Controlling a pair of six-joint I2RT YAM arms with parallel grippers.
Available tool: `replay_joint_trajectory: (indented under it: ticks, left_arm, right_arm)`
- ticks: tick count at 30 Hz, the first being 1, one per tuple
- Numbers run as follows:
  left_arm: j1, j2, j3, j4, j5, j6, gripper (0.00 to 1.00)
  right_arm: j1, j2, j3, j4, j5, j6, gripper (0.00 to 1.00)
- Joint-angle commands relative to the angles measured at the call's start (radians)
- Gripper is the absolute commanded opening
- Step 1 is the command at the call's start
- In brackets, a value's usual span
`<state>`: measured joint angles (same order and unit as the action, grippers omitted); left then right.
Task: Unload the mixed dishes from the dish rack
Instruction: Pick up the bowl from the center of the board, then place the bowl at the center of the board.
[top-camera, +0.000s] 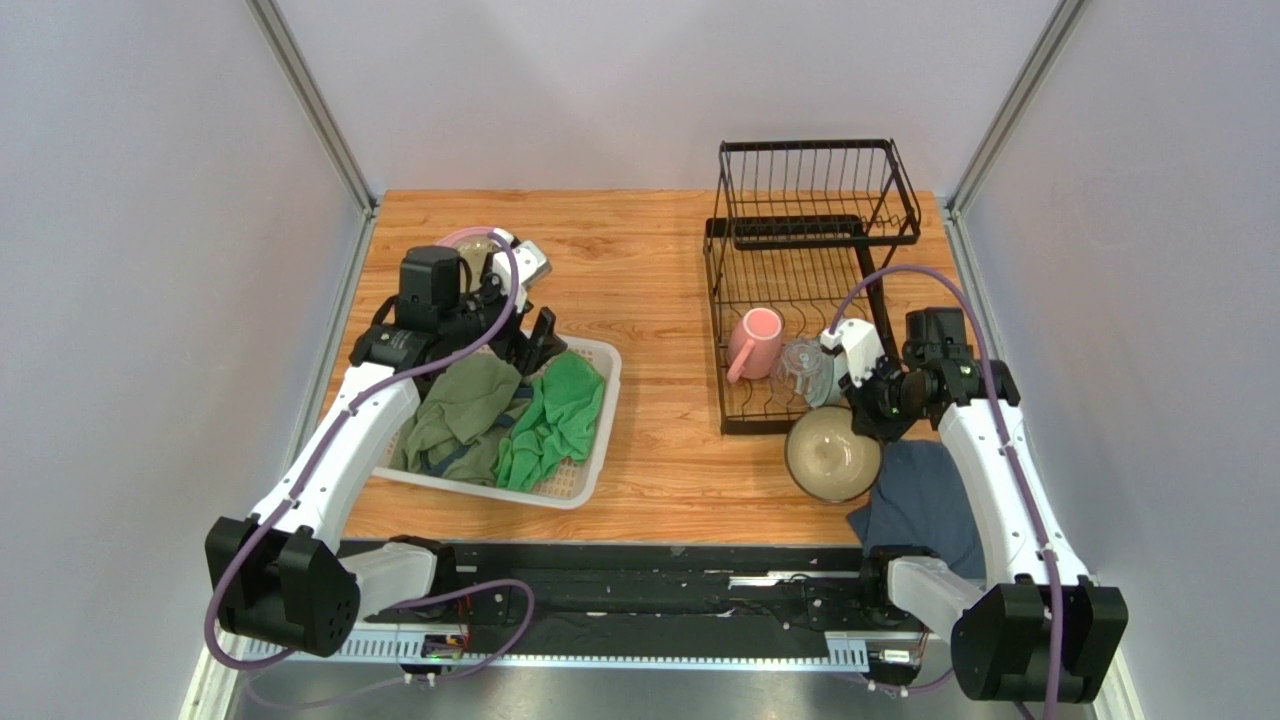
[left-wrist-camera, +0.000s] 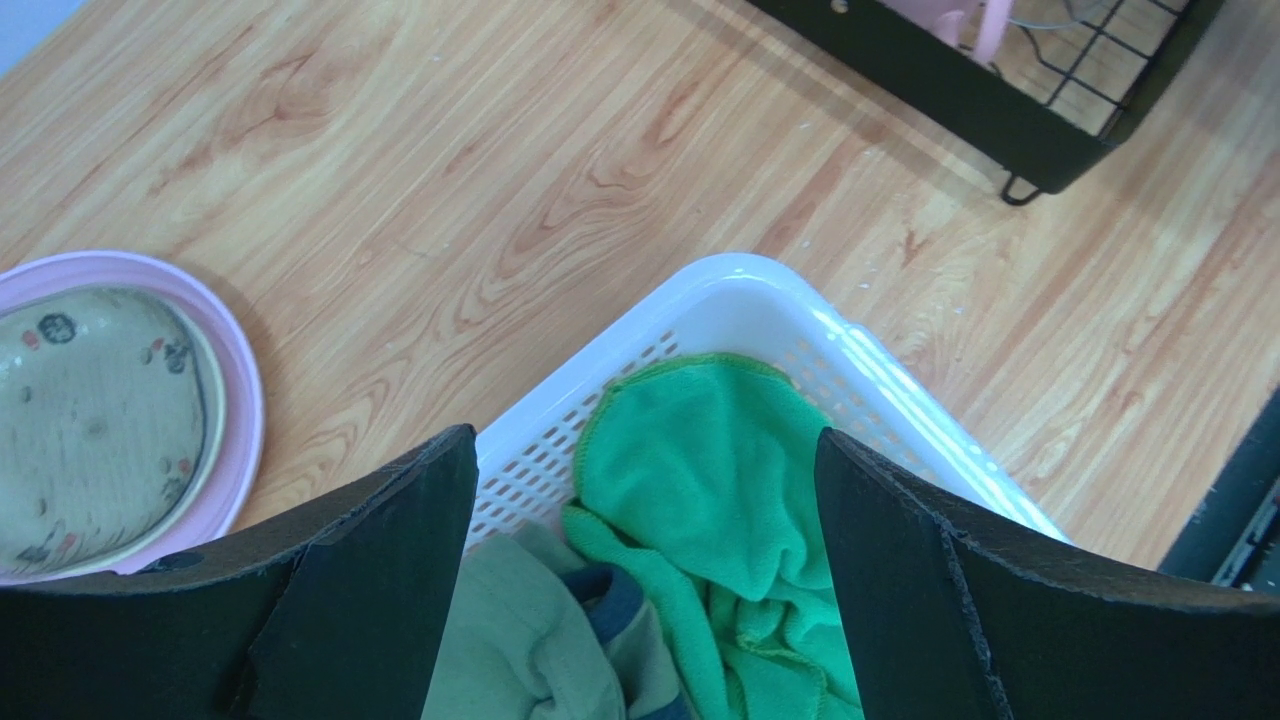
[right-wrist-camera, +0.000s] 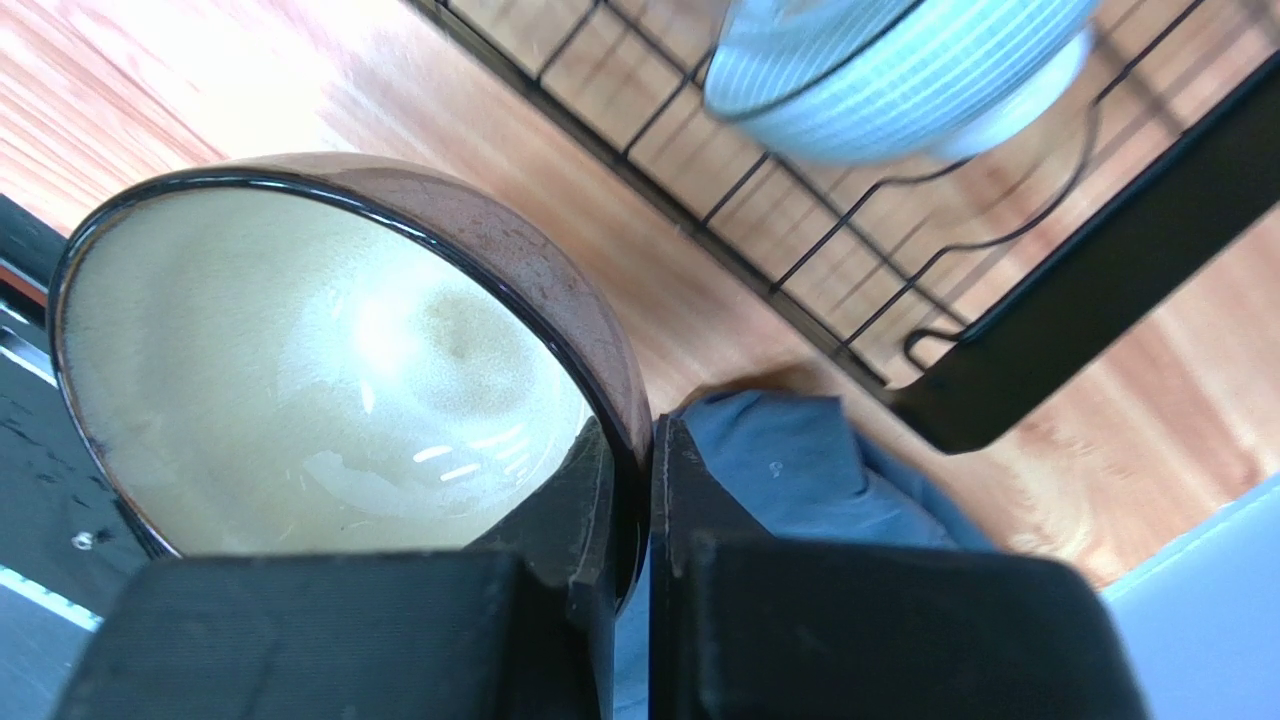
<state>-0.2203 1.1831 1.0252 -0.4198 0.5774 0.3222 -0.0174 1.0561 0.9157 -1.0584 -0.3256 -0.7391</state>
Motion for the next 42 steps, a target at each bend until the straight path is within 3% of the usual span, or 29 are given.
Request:
replay_joint_trajectory:
  ticks: [1, 11, 17, 28, 42]
  left_arm:
    - [-0.057, -0.034, 0.067, -0.014, 0.026, 0.005, 0.9]
    - [-0.269, 0.012, 0.183, -0.054, -0.099, -0.138, 0.9]
    - [-0.367, 0.096, 0.308, -0.096, -0.143, -0.218, 0.9]
    - [-0.488, 0.292, 0.47, -0.113, -0.266, -0.361, 0.89]
    - [-0.565, 0.455, 0.57, -0.048, -0.34, -0.382, 0.88]
  right_arm:
    - [0.054, 0.015, 0.118, -0.025, -0.07, 0.067, 0.0]
    - [0.332, 0.114, 0.261, 0.129, 0.15, 0.306, 0.0]
    - [0.41, 0.206, 0.365, 0.233, 0.261, 0.392, 0.0]
    - [0.436, 0.262, 0.451, 0.408, 0.312, 0.533, 0.0]
    - [0.445, 0.254, 0.48, 0.397, 0.237, 0.61, 0.0]
